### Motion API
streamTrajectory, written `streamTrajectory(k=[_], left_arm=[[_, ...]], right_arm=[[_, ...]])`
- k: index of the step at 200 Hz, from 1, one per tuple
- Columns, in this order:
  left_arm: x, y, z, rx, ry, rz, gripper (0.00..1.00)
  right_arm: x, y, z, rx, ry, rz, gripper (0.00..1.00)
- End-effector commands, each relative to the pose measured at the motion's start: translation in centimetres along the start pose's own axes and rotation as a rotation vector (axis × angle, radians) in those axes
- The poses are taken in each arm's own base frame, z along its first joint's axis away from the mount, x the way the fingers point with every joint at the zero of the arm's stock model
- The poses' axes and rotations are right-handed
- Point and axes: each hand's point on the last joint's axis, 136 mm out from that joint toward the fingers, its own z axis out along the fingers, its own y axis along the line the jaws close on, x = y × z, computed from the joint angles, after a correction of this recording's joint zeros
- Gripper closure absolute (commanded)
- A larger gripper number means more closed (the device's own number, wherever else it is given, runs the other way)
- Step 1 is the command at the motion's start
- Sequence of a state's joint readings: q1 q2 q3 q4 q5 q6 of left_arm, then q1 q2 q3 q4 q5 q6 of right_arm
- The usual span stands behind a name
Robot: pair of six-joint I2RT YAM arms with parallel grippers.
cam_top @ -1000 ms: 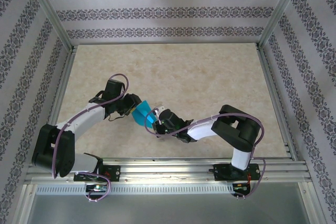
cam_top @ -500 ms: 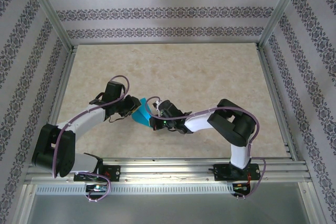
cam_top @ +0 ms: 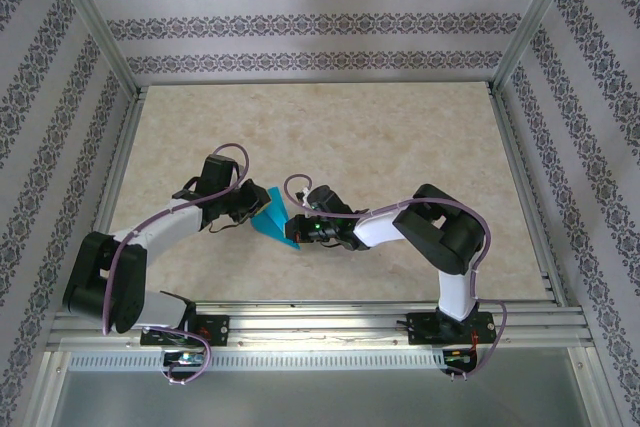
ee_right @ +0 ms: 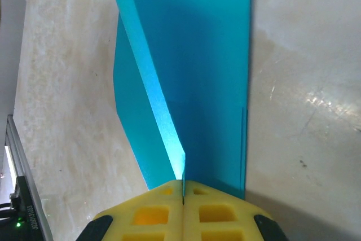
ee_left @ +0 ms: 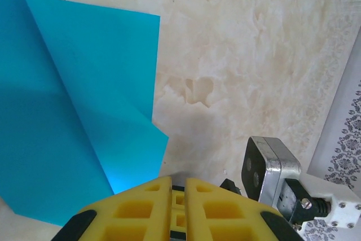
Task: Fold a paper plane with a square sheet of paper (pick it up from the middle)
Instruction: Fourth fold the wing at the center of the table.
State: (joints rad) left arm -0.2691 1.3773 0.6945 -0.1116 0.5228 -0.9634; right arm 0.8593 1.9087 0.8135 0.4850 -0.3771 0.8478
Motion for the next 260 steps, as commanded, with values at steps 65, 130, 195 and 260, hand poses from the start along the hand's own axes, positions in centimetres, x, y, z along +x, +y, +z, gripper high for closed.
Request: streamTrajectory(k=[65, 130, 195, 260], left_arm=[[0.0, -1.1, -1.0, 0.063, -0.044, 0.088, 0.85], [-0.2, -2.0, -2.5, 0.096, -0.098, 0.138, 0.79], [-1.6, -1.8, -5.6, 0.022, -0.248, 0.265, 0.11], [-2.0, -2.7, -10.8, 0.099, -0.494, 0.424, 0.00]], right_arm=[[1.2, -1.2, 0.3, 0.001, 0.036, 0.068, 0.98], [1.2, -1.3, 0.0, 0.006, 0.030, 0.068, 0.98], [1.3, -1.6, -0.1, 0.014, 0.025, 0.072, 0.98], [1.1, -1.5, -0.5, 0.022, 0.013, 0.060, 0.98]])
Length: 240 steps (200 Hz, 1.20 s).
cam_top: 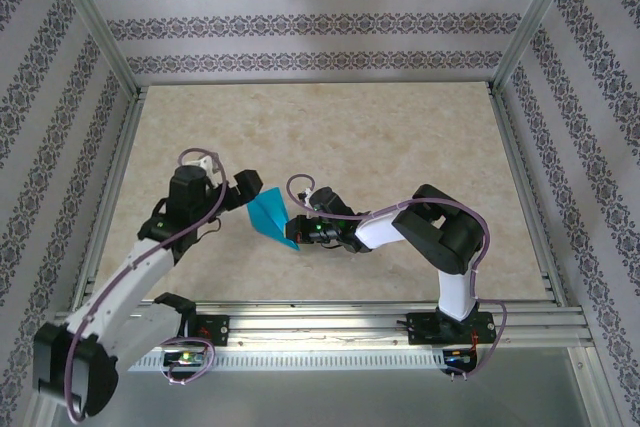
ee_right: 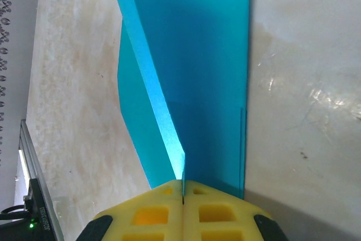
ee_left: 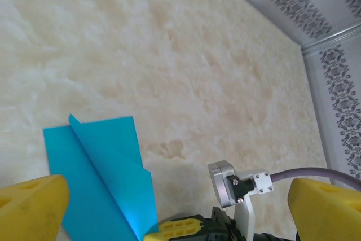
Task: Fold a paper plane with a square sheet of paper (pick it up from the middle)
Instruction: Fourth fold the wing at the center of the table.
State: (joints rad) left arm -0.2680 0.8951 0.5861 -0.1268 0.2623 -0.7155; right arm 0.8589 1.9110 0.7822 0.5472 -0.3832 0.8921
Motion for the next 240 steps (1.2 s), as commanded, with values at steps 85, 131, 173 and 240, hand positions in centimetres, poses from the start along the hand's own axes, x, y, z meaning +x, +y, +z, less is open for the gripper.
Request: streamTrajectory(k=[85, 131, 173, 240], left_arm=[[4.0, -2.5, 2.6, 0.212, 0.226, -0.027, 0.39], [6.1, -0.1, 4.9, 0.132, 0.314, -0.120, 0.61], [7.1, -0.2, 6.5, 0.161, 0.368, -0.178, 0.73], [7.7, 1.1, 8.6, 0.108, 0.400, -0.223, 0.87]], right_arm=[[0.6, -0.9, 0.1, -0.001, 0.019, 0.087, 0.99], [0.2, -0.4, 0.0, -0.029, 0.008, 0.128, 0.99], [0.5, -1.3, 0.0, 0.007, 0.012, 0.141, 0.99], [0.6, -2.1, 0.0, 0.032, -0.001, 0.177, 0.99]])
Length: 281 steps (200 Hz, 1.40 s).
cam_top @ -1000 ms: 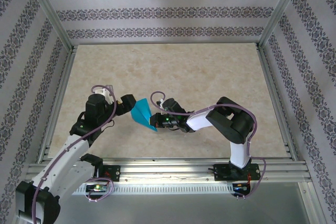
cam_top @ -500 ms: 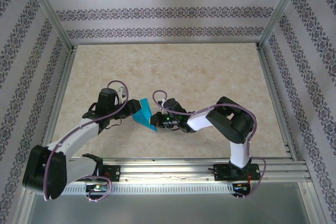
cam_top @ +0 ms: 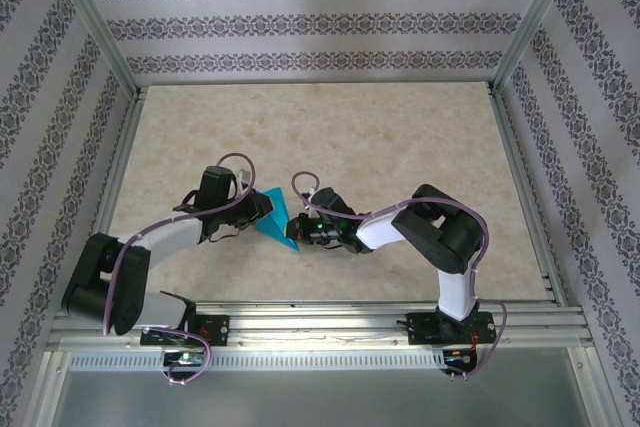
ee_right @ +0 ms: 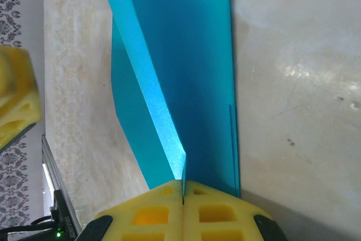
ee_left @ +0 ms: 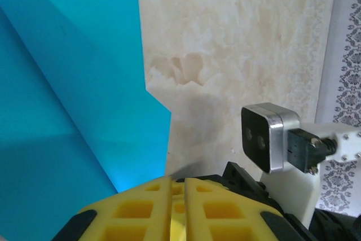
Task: Fold a paper plane with a square sheet of paper (pick it up from the middle)
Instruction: Fourth fold the wing at the center of the table.
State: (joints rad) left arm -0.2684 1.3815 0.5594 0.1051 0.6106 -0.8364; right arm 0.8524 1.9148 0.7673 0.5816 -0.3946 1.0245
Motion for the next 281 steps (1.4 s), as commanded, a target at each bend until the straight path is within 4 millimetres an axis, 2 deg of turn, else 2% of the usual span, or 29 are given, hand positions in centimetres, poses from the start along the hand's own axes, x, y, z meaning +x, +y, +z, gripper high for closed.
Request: streamTrajectory(k=[1, 54, 70, 92, 107, 176, 281], left_arm=[[-1.3, -1.5, 0.4, 0.047, -0.027, 0.007, 0.87], [-1.1, -0.9, 1.8, 0.045, 0.012, -0.020, 0.93], [-1.0, 0.0, 2.2, 0.016, 0.022, -0.034, 0.93], [-1.2, -0.2, 2.8, 0.024, 0.032, -0.030, 0.93], [-1.2, 0.5, 3.0, -0.004, 0.031, -0.042, 0.93], [-0.6, 2.5, 3.7, -0.068, 0.051, -0.047, 0.92], [-0.9, 2.6, 4.6, -0.070, 0.069, -0.040, 0.91]], right_arm=[[0.4, -2.1, 0.0, 0.049, -0.001, 0.047, 0.99], [0.8, -3.0, -0.2, 0.062, -0.010, 0.069, 0.99], [0.8, -3.0, -0.2, 0.062, -0.009, 0.069, 0.99], [0.9, -3.1, -0.3, 0.063, -0.010, 0.072, 0.99], [0.9, -3.4, -0.3, 0.071, -0.011, 0.078, 0.99], [0.9, -3.5, -0.3, 0.072, -0.005, 0.101, 0.99], [1.0, -4.3, -0.5, 0.083, 0.008, 0.138, 0.99]])
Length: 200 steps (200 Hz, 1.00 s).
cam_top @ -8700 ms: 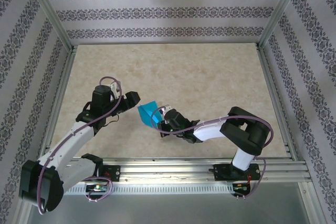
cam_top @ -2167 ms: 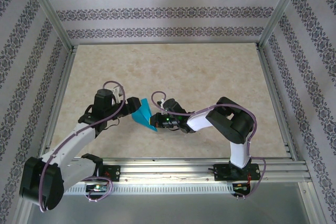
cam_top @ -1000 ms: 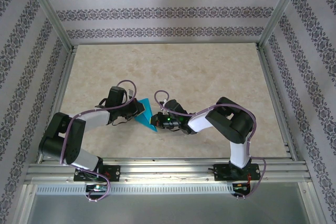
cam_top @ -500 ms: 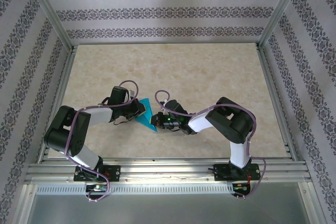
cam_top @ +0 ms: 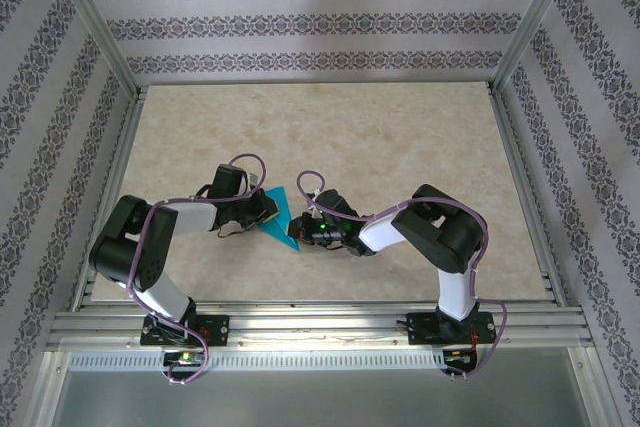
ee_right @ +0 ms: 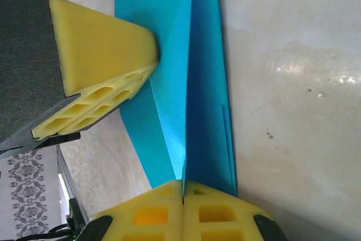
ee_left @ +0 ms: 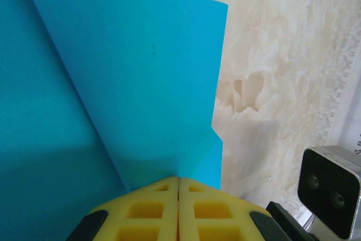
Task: Fold a paper plane with a square sheet of paper (pick it up from the middle)
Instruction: Fourth fold the wing at the center of the table.
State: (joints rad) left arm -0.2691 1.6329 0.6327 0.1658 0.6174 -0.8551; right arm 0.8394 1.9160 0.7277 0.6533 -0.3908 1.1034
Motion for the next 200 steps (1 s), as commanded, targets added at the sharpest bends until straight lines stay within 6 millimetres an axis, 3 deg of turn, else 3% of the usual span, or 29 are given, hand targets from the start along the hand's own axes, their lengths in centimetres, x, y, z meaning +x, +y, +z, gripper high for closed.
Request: streamTrajectory(k=[1, 114, 200], left_arm=[[-0.6, -0.5, 0.5, 0.001, -0.005, 0.040, 0.91], [0.1, 0.9, 1.2, -0.048, 0.046, 0.047, 0.91], [1.0, 2.2, 1.6, -0.094, 0.098, 0.058, 0.92]], right_arm=[[1.1, -3.9, -0.2, 0.106, 0.031, 0.063, 0.99], [1.3, -4.3, -0.2, 0.112, 0.041, 0.074, 0.97], [1.7, -2.2, -1.4, 0.064, 0.069, 0.031, 0.89]])
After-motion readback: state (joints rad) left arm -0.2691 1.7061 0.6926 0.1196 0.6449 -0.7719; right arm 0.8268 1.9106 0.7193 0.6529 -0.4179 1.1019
